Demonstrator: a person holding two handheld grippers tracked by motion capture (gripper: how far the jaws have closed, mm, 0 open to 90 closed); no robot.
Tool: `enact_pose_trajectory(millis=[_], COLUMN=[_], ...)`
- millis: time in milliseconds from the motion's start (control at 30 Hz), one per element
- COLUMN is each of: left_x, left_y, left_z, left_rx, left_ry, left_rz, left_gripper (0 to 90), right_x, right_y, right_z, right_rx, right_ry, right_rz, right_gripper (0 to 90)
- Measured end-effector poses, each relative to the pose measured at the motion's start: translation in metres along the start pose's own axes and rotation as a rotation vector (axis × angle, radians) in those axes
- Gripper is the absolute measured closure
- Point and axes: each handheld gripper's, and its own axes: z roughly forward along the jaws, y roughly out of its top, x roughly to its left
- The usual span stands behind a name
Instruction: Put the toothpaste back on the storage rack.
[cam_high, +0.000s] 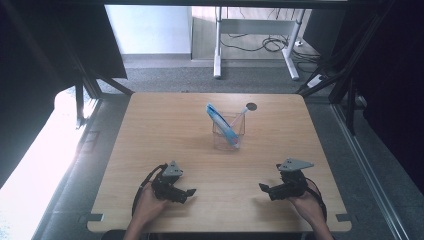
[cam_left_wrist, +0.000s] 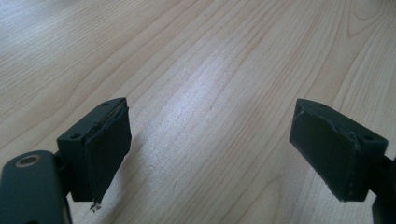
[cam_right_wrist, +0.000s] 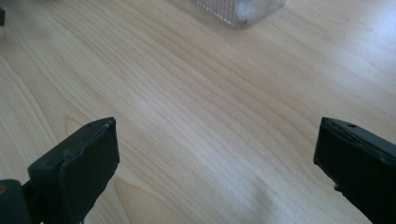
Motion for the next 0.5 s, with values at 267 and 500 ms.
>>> enact_pose_trajectory(millis=[267, 500], left_x=[-0.001, -0.001], left_y=[0.000, 0.001], left_z=[0.001, 0.001], left_rx=[-0.001, 0.002], left_ry=[0.002, 0.013], left_rz=[0.005, 0.009], left_gripper=[13.0, 13.0], right_x=[0.000, 0.002], right_y=[-0.021, -0.031], right_z=[0.005, 0.011], right_rx=[0.027, 0.076], right_ry=[-0.013, -0.029], right_rz=[0.010, -0.018], right_gripper=[0.6, 0.6])
